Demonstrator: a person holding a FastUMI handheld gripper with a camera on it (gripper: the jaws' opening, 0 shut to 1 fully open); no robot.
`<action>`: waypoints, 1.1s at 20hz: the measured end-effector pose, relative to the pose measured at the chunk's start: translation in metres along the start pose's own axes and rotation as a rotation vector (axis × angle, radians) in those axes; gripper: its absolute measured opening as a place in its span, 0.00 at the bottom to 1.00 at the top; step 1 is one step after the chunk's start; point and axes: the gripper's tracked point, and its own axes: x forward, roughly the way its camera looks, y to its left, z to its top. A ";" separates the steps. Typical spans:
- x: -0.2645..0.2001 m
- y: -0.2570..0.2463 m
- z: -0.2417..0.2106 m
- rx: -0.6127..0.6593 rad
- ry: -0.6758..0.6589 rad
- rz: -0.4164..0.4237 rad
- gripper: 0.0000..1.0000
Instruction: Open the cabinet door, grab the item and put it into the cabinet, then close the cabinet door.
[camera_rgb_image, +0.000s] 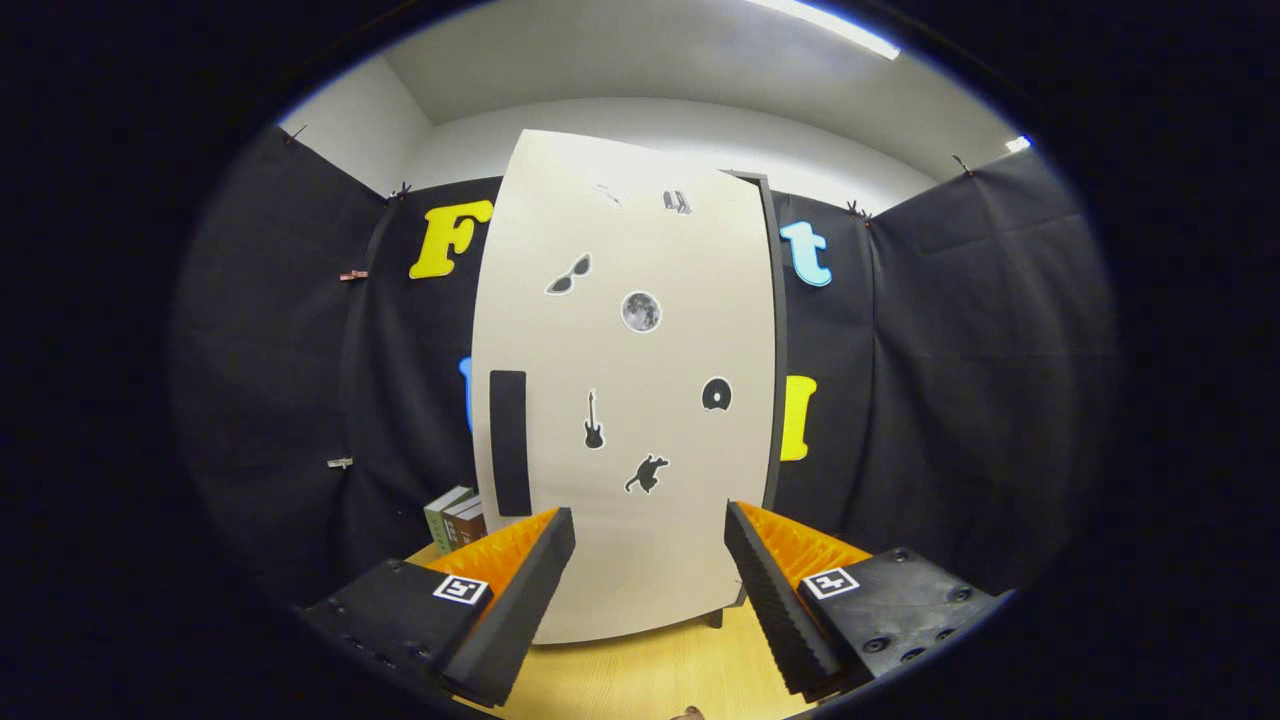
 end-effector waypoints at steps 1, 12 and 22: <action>0.001 -0.001 0.000 0.010 0.007 0.010 0.98; 0.006 -0.010 -0.005 0.007 0.029 0.054 0.98; 0.017 -0.020 -0.010 -0.016 0.023 0.028 0.98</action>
